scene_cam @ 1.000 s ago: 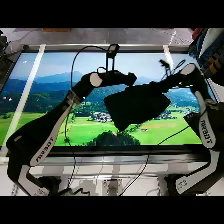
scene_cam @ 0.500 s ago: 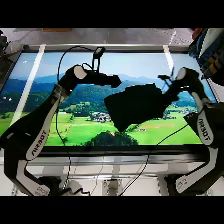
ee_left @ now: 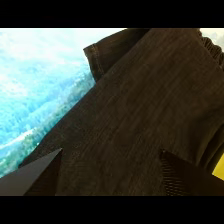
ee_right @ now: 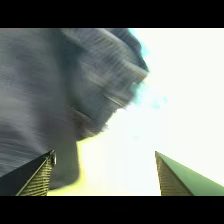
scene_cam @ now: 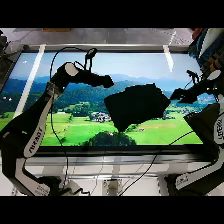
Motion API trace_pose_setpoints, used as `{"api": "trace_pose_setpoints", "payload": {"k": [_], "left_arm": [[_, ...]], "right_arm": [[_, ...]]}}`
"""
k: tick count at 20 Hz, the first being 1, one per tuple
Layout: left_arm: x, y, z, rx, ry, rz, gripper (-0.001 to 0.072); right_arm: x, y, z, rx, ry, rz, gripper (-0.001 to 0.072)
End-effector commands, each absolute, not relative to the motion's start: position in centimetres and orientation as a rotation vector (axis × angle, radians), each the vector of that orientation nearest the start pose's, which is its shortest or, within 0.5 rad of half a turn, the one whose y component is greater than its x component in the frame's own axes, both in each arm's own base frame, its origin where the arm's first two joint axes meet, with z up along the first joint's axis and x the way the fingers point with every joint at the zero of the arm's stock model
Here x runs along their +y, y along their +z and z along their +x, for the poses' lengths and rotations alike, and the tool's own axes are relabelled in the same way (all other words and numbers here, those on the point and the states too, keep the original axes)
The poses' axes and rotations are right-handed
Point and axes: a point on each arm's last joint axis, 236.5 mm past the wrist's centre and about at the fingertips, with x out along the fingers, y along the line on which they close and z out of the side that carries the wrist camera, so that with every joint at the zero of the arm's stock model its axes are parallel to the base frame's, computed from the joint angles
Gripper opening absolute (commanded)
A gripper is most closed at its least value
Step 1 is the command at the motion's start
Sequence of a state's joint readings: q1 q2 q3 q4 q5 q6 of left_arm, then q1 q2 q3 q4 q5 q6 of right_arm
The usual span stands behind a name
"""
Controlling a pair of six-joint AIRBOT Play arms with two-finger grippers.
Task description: Fold the clothes and pants, and hang the long-sleeved shirts on hangers.
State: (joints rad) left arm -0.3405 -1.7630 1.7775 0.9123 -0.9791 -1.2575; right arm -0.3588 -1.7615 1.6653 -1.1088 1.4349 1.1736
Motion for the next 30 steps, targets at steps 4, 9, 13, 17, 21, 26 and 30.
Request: {"api": "trace_pose_setpoints", "payload": {"k": [4, 9, 13, 17, 21, 26, 30], "left_arm": [[-30.5, 7.5, 49.6, 0.925, -0.784, -0.163, 0.0694], [-30.5, 7.5, 49.6, 0.926, -0.784, -0.163, 0.0694], [-30.5, 7.5, 49.6, 0.926, -0.784, -0.162, 0.0694], [-30.6, 7.5, 49.5, 0.930, -0.787, -0.161, 0.0694], [-30.6, 7.2, 49.0, 0.948, -0.795, -0.156, 0.0694], [-30.6, 7.3, 49.1, 0.946, -0.795, -0.156, 0.0694], [-29.8, 7.3, 49.5, 0.937, -0.789, -0.147, 0.0693]], "right_arm": [[-2.1, -2.7, 50.2, 1.212, 0.371, 0.018, 0.0673], [-1.6, -5.7, 52.6, 1.212, 0.260, -0.170, 0.0673], [-3.8, -7.0, 53.6, 1.228, 0.137, -0.112, 0.0660], [-5.7, -8.2, 53.4, 1.293, 0.095, 0.020, 0.0619], [-4.0, -8.9, 53.0, 1.321, 0.197, 0.347, 0.0613], [1.5, -9.9, 48.1, 1.520, 0.488, 0.749, 0.0586], [6.2, -9.8, 45.0, 1.624, 0.711, 0.684, 0.0584]]}}
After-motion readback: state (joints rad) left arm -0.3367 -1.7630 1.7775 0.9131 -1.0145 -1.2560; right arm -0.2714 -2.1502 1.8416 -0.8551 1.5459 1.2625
